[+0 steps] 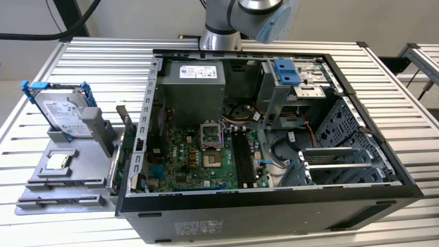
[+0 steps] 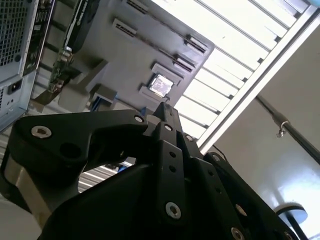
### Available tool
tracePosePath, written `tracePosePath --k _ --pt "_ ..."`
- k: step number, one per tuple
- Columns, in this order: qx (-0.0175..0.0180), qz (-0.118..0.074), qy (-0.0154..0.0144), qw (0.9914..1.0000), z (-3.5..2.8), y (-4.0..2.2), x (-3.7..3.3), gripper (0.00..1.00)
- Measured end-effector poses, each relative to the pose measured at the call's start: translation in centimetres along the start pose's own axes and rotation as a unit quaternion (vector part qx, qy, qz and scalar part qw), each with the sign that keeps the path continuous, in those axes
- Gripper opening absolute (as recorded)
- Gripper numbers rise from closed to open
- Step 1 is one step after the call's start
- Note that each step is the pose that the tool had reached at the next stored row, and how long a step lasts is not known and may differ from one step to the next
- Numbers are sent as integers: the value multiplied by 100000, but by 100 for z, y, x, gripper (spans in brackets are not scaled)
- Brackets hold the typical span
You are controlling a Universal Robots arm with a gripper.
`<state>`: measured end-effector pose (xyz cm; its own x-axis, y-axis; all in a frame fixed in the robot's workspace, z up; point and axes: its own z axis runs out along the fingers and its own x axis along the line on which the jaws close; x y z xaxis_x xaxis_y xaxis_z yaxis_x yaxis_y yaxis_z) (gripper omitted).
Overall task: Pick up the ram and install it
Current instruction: 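Pick up the ram and move it above insertion slot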
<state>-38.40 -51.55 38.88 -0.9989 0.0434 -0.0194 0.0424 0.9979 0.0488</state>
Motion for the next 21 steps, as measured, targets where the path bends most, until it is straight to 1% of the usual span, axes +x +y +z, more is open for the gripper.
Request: tracePosePath --k 2,7,9,21 --pt "1 2 1 100000 2 -30 -1 0" --pt "2 -1 8 100000 1 -67 -37 0" --pt "5 1 9 100000 0 -80 -40 0" --pt "3 -23 6 100000 0 -81 -41 0"
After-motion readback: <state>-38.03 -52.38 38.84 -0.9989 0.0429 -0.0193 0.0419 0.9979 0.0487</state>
